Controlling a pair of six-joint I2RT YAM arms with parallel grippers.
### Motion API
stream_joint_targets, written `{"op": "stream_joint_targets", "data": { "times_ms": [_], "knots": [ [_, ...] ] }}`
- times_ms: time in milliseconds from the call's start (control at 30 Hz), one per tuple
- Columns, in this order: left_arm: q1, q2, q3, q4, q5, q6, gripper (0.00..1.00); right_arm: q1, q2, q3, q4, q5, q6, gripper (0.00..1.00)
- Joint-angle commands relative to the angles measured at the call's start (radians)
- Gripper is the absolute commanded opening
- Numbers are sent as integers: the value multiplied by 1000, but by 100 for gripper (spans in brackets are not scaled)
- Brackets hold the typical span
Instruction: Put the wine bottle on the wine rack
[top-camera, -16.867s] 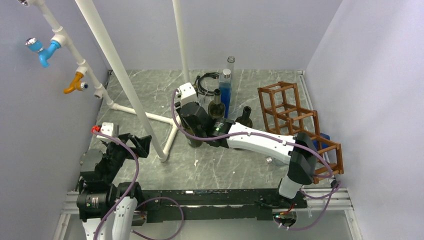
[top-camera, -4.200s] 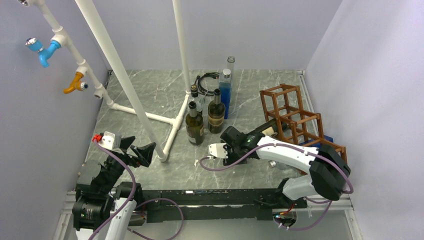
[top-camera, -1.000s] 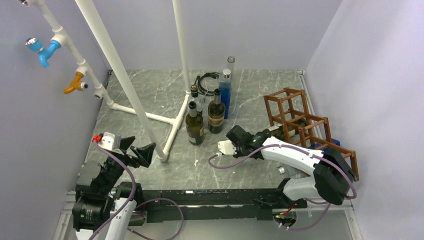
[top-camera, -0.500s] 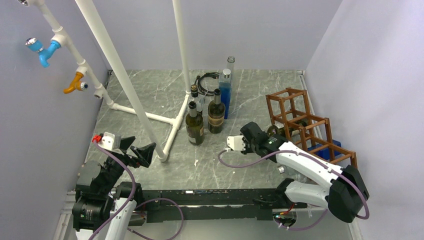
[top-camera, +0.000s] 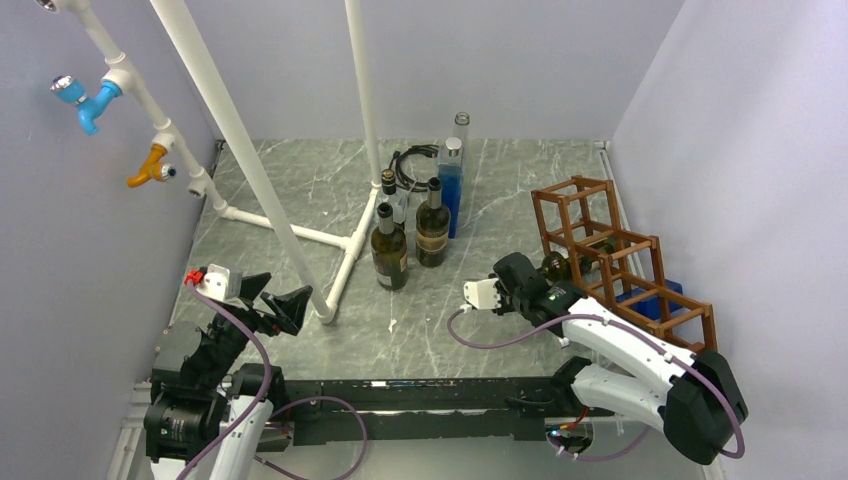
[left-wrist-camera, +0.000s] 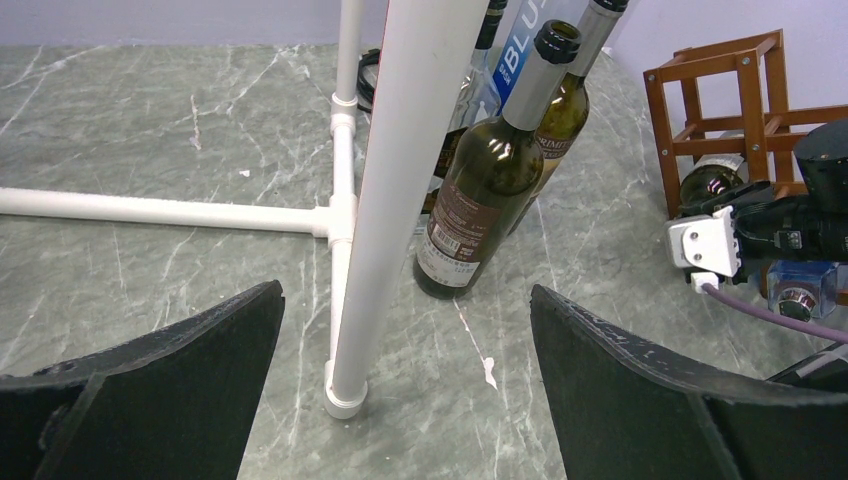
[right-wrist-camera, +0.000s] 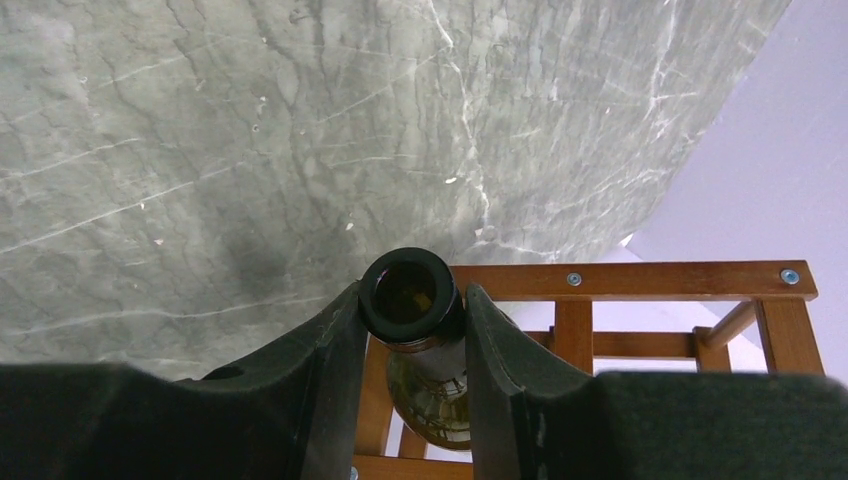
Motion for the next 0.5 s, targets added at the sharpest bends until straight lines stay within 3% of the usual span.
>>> {"op": "stream_joint_targets", "data": {
  "times_ms": [0, 300, 367, 400, 433, 467],
  "knots": [
    [-4, -6, 4, 29, -9, -9, 99, -18, 8, -13, -11, 57, 82, 40],
    [-3, -10, 4, 27, -18, -12, 99, 10, -49, -5, -47, 33, 111, 55],
    [-3, -8, 3, 27, -18, -11, 99, 34, -62, -9, -53, 42, 114, 73],
    [-3, -7, 4, 26, -22, -14, 99, 45, -64, -4, -64, 39, 116, 90],
    [-3, -6, 4, 24, -24, -13, 99, 55, -72, 0, -76, 31, 118, 98],
    [-3, -6, 4, 25, -24, -14, 99, 68, -80, 2, -75, 25, 120, 99]
  ]
}}
